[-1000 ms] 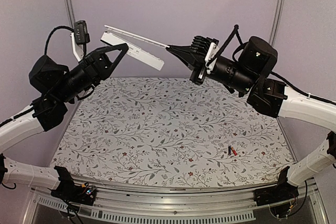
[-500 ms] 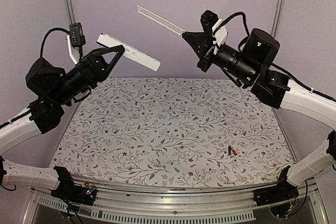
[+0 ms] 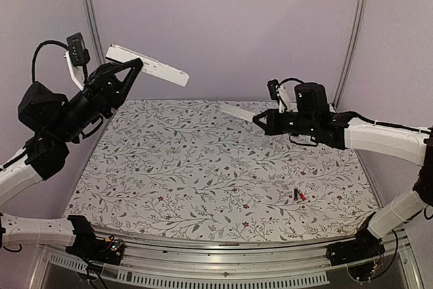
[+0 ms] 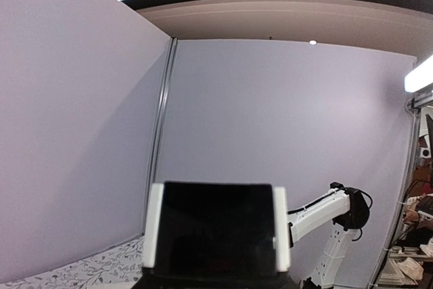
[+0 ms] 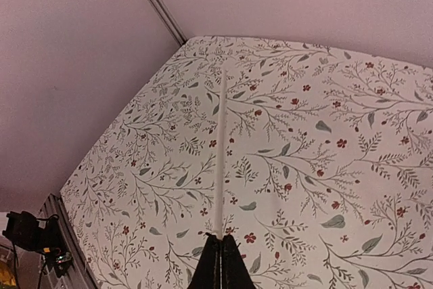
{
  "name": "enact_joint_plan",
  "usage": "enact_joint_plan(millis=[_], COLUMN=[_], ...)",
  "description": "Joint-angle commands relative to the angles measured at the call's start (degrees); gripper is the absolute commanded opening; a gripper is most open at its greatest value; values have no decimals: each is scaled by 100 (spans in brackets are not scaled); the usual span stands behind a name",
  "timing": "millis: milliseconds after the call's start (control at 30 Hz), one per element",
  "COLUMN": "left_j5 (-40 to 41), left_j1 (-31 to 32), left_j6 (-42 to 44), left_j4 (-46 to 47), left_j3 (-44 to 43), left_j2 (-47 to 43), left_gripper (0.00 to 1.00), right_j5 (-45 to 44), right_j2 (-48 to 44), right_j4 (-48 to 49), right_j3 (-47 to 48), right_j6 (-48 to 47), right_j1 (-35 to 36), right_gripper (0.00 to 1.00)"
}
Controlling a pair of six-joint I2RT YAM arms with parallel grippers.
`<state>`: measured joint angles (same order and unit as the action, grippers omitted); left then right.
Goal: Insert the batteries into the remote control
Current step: Place the battery cover at the center of the board.
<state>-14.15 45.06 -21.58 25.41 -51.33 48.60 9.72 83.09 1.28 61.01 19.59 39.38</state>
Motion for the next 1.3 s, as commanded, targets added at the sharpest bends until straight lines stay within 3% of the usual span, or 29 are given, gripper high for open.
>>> enact_joint_plan(millis=[0, 267, 667, 900, 1067, 1200, 1267], left_j5=[139, 124, 92, 101, 88, 16, -26], left_j1=[-56, -54, -59, -64, -67, -66, -63], left_j6=[160, 230, 259, 298, 315, 398, 481], left_j4=[-132, -139, -157, -193, -194, -247, -317], left_j3=[118, 117, 108, 106, 106, 141, 141], left_j2=[-48, -44, -52, -61, -61, -57, -40], left_gripper=[0, 0, 0, 0, 0, 0, 0], right_j5=[925, 1461, 1708, 1437, 1245, 1094, 1039], right_j2=[250, 671, 1165, 1227, 1152, 833, 474], right_j4=[92, 542, 941, 743, 415, 80, -56], right_j3=[-535, -1385, -1959, -1971, -1876, -1540, -1264], right_j6=[1426, 2082, 2304, 2271, 2140, 1710, 1228], right_j1=[-92, -157, -444, -486, -528, -527, -462], right_gripper=[0, 0, 0, 20, 24, 29, 38])
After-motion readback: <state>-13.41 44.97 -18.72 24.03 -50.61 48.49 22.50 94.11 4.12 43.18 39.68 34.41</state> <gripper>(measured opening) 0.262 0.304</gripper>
